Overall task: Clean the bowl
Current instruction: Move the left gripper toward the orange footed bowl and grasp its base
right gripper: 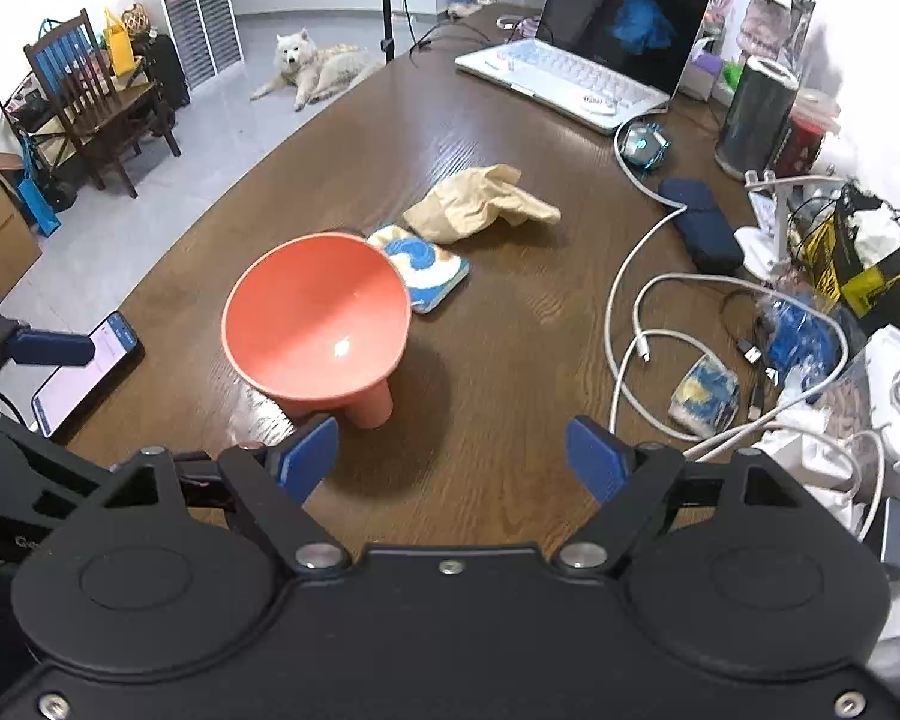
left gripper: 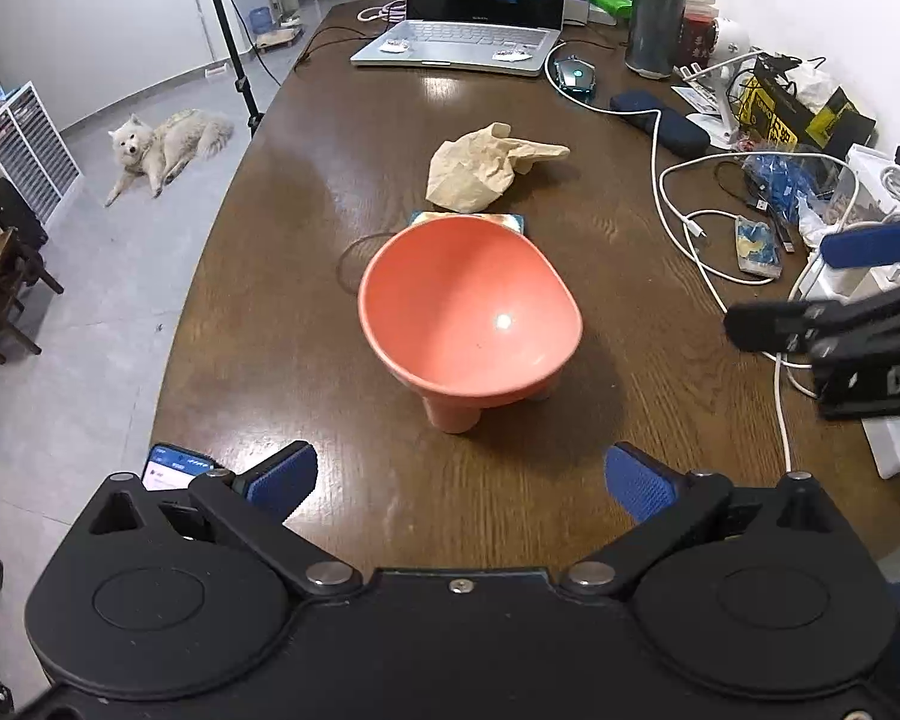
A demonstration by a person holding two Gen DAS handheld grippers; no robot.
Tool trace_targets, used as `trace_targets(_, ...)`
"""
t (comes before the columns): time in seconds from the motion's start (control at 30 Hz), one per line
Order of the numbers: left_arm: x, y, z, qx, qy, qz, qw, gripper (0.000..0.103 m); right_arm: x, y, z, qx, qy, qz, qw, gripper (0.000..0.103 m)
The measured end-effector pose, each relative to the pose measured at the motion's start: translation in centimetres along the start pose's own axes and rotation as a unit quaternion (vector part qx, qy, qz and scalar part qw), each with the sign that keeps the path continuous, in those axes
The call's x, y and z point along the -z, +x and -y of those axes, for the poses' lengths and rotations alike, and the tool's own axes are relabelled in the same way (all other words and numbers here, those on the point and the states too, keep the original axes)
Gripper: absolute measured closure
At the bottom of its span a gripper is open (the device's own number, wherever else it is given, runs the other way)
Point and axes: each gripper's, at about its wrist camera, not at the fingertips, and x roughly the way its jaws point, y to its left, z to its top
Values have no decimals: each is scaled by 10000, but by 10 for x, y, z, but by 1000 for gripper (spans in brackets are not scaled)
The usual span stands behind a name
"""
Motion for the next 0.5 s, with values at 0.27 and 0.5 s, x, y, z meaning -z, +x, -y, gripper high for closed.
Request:
trace_targets(0.27, 2, 17, 12, -108, -100, 165, 9998, 0, -6, -5, 27, -359, 588, 191, 9974, 17)
trace_targets(0.5, 20, 41, 13, 53, -280, 708, 9971, 0, -4, -9, 30, -251, 292, 608, 9974, 17)
